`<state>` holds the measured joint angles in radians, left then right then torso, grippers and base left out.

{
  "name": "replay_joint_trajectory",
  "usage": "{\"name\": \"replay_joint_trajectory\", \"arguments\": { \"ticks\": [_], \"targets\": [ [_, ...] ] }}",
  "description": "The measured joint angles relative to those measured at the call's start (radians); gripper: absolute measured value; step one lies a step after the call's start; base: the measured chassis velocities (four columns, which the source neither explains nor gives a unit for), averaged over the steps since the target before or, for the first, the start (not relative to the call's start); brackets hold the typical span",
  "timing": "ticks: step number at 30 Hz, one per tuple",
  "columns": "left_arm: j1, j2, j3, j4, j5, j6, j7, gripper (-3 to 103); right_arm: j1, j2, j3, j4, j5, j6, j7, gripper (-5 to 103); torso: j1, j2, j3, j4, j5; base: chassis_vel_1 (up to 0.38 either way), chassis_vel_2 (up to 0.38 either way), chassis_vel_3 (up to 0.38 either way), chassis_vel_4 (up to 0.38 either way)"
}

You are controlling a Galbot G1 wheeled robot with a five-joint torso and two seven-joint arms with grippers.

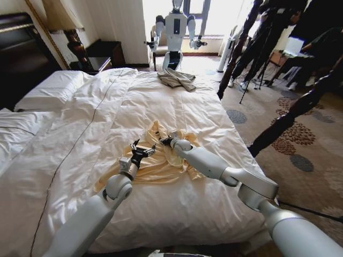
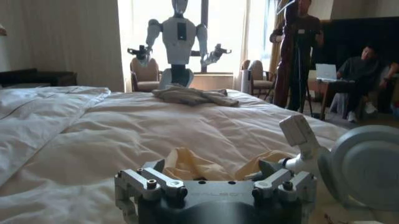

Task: Pick up the clothes from the bed and hang them on the clothes hanger.

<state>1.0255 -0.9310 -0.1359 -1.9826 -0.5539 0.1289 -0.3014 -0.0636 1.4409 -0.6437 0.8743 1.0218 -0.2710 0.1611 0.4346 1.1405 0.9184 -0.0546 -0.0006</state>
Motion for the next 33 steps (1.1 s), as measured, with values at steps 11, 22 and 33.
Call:
{"name": "replay_joint_trajectory", "arguments": {
  "ticks": [11,22,33],
  "targets": [
    [-0.004,0.001,-0.007,0.011,0.0,-0.015,0.0,100,-0.005,0.084,0.091,-0.127,-0.061,0.035,-0.048,16,0.0,0.0,0.0,0.0003,0.0002,0.0,0.0,0.0,0.0],
    [-0.009,-0.006,-0.004,0.015,-0.001,-0.018,-0.001,100,-0.009,0.046,0.121,-0.102,-0.099,0.064,-0.042,4,0.0,0.0,0.0,0.0003,0.0003,0.0,0.0,0.0,0.0],
    [-0.009,-0.01,0.002,0.007,0.0,-0.018,-0.001,100,-0.024,-0.047,0.121,0.046,-0.17,0.146,0.004,4,0.0,0.0,0.0,0.0,0.0003,0.0,0.0,0.0,0.0]
  ]
}}
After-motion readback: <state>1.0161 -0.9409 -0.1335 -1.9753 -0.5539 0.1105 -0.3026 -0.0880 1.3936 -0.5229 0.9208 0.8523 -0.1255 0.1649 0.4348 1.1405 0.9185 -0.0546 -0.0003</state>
